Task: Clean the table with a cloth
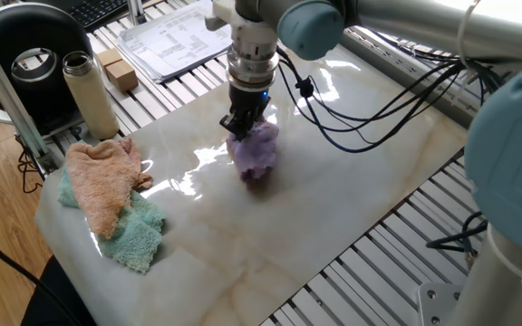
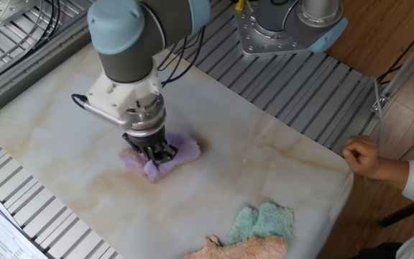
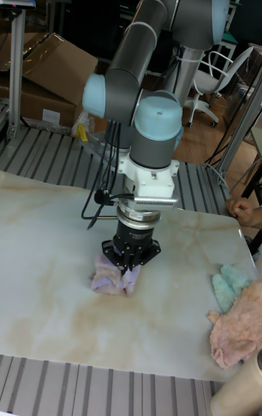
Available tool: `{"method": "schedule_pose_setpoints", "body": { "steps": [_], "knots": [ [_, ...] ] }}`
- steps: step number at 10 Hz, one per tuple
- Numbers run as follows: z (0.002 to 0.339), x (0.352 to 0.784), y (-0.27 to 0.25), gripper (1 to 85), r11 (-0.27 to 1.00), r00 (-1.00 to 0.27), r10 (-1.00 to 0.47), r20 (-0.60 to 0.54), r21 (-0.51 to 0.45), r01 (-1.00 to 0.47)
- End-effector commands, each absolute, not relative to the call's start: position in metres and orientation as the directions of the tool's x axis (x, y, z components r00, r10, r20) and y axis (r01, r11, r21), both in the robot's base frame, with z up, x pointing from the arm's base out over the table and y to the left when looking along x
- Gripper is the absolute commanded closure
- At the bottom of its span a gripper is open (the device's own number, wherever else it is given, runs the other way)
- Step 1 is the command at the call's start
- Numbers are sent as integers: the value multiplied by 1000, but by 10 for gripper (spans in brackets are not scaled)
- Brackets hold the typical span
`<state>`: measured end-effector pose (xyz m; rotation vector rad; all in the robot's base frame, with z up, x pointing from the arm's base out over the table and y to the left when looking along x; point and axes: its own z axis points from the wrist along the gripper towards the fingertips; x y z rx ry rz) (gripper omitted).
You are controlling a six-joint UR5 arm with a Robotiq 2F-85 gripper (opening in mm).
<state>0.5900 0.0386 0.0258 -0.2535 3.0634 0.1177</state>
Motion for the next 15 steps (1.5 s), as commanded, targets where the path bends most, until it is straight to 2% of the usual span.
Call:
{"method": "schedule_pose_setpoints", "body": {
  "steps": [1, 7, 11, 12, 15],
  "knots": [
    [18, 589, 20, 843, 980, -981, -182, -72, 63, -187],
    [30, 568, -56, 843, 943, -942, -330, -67, 21, -332],
    [31, 566, -53, 843, 974, -973, -220, -71, 39, -223],
    [32, 565, -41, 843, 982, -984, -163, -72, 89, -169],
    [19, 567, -63, 843, 977, -977, -196, -84, 68, -202]
  ]
}}
